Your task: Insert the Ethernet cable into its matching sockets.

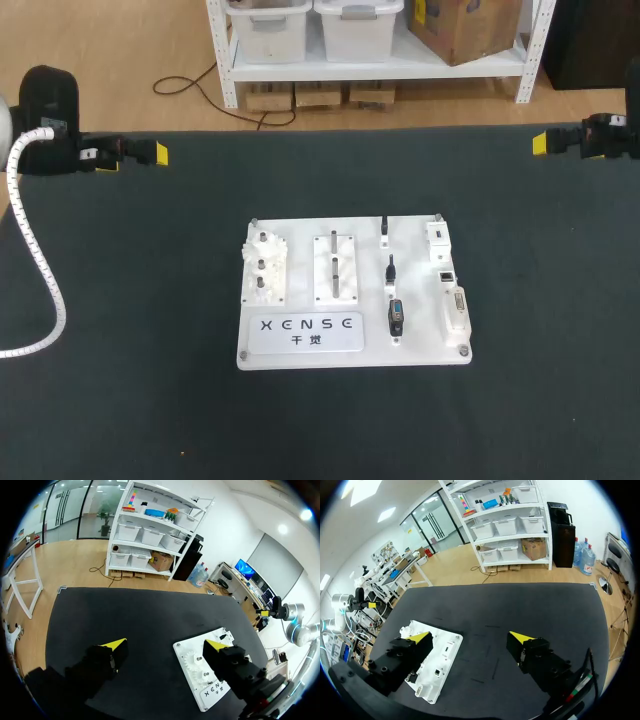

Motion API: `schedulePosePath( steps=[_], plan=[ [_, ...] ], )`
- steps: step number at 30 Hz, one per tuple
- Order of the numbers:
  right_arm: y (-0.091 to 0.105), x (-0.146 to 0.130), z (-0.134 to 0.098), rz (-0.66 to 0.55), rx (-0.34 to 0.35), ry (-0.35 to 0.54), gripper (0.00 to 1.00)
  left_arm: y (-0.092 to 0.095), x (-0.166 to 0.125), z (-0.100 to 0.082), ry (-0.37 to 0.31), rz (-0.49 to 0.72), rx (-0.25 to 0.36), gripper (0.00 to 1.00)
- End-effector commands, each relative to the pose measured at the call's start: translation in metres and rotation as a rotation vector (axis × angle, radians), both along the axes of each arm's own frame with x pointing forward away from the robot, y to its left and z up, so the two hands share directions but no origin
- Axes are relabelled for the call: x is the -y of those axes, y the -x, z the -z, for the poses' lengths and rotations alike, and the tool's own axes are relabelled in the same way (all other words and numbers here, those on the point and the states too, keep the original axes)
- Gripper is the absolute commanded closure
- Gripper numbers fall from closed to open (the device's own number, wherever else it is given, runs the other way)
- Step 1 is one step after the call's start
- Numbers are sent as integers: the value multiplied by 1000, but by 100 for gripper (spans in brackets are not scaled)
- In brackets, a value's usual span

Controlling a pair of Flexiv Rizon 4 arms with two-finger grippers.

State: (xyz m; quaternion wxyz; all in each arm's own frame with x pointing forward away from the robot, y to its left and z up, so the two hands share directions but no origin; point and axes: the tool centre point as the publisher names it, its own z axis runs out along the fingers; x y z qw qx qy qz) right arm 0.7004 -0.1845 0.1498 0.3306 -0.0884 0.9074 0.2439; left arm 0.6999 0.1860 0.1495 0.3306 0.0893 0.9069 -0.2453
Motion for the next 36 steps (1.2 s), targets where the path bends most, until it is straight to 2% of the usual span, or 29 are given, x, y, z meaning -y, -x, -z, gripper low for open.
schedulePosePath(
  steps=[1,11,14,17,19,20,24,30,36],
  plan=[
    [0,1,0,-2,0,-1,0,-1,1,-1,-8,-4,-6,0],
    [0,1,0,-2,0,-1,0,-1,1,-1,-8,-4,-6,0],
    [0,1,0,-2,0,-1,0,-8,15,-1,3,218,107,0],
    [0,1,0,-2,0,-1,0,-13,33,-2,53,456,240,0],
    [0,1,0,-2,0,-1,0,-12,46,-2,85,598,317,0],
    [0,1,0,-2,0,-1,0,-11,54,-2,70,647,341,0],
    [0,1,0,-2,0,-1,0,-4,77,-2,115,865,466,0],
    [0,1,0,-2,0,-1,0,14,115,4,94,1105,542,0],
    [0,1,0,-2,0,-1,0,38,150,16,56,1239,583,0]
  ],
)
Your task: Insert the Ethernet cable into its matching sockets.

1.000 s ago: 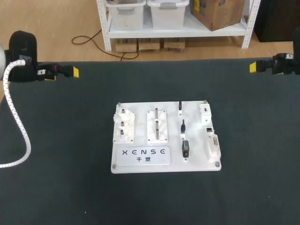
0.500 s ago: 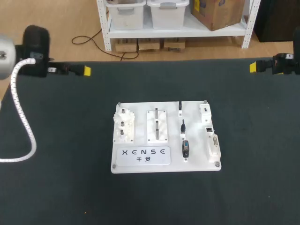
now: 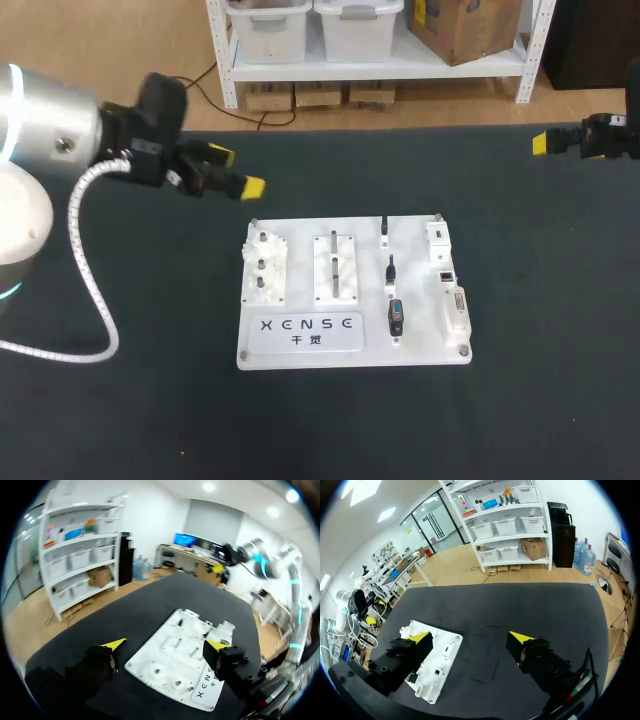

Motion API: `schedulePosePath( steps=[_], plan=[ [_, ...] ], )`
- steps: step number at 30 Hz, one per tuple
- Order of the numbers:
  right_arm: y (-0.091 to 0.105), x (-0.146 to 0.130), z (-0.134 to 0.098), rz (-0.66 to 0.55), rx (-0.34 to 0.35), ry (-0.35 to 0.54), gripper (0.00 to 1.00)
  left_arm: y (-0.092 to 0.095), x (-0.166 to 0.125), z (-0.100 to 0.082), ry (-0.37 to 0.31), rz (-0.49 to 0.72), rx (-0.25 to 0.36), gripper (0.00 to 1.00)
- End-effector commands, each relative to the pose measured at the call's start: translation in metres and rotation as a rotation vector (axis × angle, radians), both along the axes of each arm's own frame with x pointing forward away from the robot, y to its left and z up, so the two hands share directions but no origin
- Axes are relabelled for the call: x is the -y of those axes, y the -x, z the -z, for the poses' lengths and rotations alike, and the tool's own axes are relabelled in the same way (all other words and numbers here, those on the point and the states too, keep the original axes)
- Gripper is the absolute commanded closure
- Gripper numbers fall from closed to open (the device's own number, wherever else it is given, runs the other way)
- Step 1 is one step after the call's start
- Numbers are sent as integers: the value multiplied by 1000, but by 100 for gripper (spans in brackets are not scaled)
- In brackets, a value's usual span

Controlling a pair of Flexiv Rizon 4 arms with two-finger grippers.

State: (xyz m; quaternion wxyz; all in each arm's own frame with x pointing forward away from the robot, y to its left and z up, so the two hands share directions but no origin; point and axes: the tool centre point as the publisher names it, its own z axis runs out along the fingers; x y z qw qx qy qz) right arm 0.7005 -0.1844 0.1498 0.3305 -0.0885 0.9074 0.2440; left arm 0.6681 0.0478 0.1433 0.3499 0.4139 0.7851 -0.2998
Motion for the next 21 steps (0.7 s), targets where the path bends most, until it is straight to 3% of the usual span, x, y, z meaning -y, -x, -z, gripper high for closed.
schedulePosePath(
  steps=[1,13,21],
  plan=[
    [0,1,0,-2,0,-1,0,10,17,12,111,623,268,0],
    [0,1,0,-2,0,-1,0,56,46,45,69,579,323,0],
    [0,1,0,-2,0,-1,0,76,46,58,63,479,308,0]
  ],
)
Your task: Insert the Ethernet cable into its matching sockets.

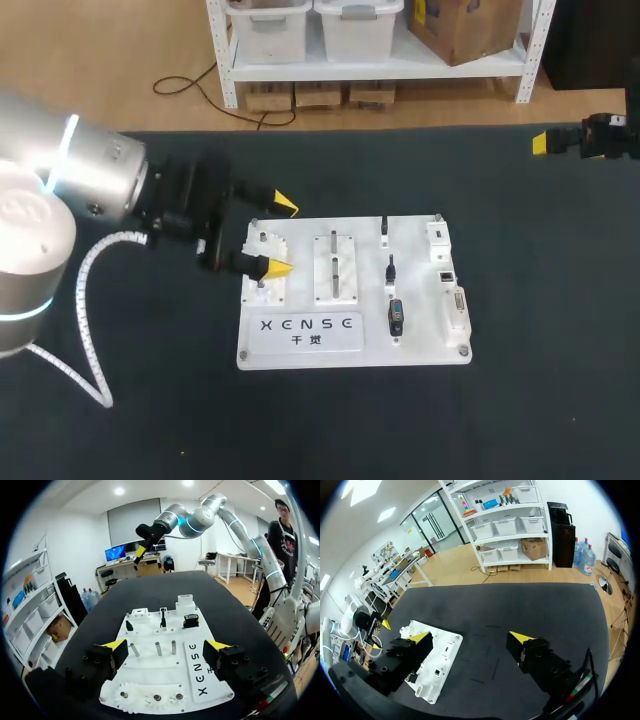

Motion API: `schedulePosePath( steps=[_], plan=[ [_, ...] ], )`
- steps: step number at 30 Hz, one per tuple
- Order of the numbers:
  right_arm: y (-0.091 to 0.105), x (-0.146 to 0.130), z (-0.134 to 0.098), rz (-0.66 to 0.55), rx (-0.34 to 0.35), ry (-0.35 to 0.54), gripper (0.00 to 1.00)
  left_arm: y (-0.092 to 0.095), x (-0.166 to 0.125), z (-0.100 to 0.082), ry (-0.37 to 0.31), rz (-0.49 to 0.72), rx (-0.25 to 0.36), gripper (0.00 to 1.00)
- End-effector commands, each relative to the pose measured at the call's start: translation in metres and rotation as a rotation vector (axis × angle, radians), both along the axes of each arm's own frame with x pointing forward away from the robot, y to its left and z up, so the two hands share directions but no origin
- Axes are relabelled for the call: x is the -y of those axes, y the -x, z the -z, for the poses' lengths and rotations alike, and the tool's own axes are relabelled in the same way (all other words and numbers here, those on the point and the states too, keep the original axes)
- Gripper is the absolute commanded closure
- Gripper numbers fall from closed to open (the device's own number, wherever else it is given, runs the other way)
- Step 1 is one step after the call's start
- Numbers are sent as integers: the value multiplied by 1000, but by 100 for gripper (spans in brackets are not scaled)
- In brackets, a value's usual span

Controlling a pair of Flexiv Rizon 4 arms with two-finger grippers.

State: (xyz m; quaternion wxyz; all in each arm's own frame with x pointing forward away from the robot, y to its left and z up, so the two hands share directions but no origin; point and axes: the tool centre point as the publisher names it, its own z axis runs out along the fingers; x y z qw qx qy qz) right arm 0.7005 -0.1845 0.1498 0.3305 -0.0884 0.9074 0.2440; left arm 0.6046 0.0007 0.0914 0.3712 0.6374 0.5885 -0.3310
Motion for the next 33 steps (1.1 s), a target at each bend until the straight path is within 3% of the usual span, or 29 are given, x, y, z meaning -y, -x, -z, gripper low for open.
schedulePosePath(
  steps=[1,11,22,29,33],
  plan=[
    [0,1,0,-2,0,-1,0,14,-1,7,43,-53,8,0],
    [0,1,0,-2,0,-1,0,19,-2,13,47,-80,-47,0],
    [0,1,0,-2,0,-1,0,19,-2,13,47,-80,-47,0],
    [-2,-78,-18,-80,-85,32,0,19,-2,13,47,-80,-47,0],
    [6,-122,-18,-90,-112,98,0,19,-2,13,47,-80,-47,0]
  ],
)
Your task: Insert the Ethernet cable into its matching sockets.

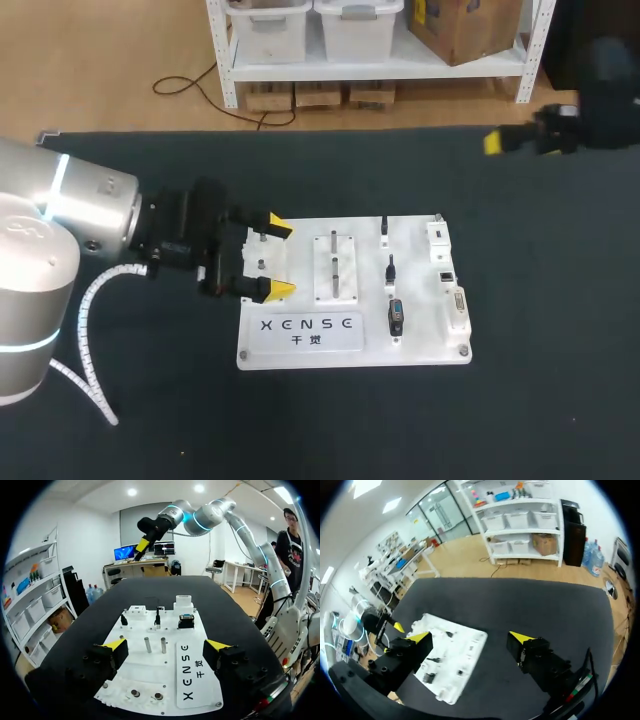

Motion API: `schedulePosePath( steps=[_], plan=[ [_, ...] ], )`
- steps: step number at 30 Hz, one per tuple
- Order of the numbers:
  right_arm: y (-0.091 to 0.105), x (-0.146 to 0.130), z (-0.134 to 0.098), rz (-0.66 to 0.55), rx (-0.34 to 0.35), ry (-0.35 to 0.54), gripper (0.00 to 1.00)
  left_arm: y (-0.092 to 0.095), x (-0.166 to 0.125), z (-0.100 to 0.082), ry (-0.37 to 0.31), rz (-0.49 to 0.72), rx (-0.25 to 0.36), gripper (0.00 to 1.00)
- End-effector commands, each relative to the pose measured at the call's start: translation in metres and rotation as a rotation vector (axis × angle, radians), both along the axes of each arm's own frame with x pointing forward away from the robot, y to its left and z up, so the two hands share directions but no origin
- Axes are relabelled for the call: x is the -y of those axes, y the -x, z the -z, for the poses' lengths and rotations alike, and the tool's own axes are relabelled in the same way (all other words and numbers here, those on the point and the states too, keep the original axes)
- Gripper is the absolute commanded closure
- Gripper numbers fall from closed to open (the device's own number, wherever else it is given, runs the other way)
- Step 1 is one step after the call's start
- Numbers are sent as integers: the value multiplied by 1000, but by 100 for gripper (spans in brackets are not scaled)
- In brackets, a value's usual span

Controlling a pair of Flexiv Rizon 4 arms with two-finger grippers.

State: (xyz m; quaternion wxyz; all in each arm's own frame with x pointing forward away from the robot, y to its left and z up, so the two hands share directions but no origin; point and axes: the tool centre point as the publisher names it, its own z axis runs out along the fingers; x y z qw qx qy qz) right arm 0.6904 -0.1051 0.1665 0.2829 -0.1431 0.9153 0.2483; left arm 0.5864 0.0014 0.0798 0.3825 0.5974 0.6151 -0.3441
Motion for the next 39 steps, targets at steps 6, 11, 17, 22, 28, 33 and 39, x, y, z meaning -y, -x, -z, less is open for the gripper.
schedulePosePath(
  steps=[6,11,17,22,28,33,39],
  plan=[
    [15,-84,22,88,-143,173,0,1,-1,1,5,-1,3,0],
    [35,-101,45,137,-223,268,0,1,-1,1,5,-1,3,0],
    [60,-114,72,137,-298,361,0,1,-1,1,5,-1,3,0],
    [66,-119,90,151,-344,393,0,1,-1,1,5,-1,3,0],
    [73,-126,104,163,-381,410,0,1,-1,1,5,-1,3,0],
    [73,-128,116,171,-390,412,0,1,-1,1,5,-1,3,0],
    [73,-128,128,197,-400,436,0,1,-1,1,5,-1,3,0]
  ],
)
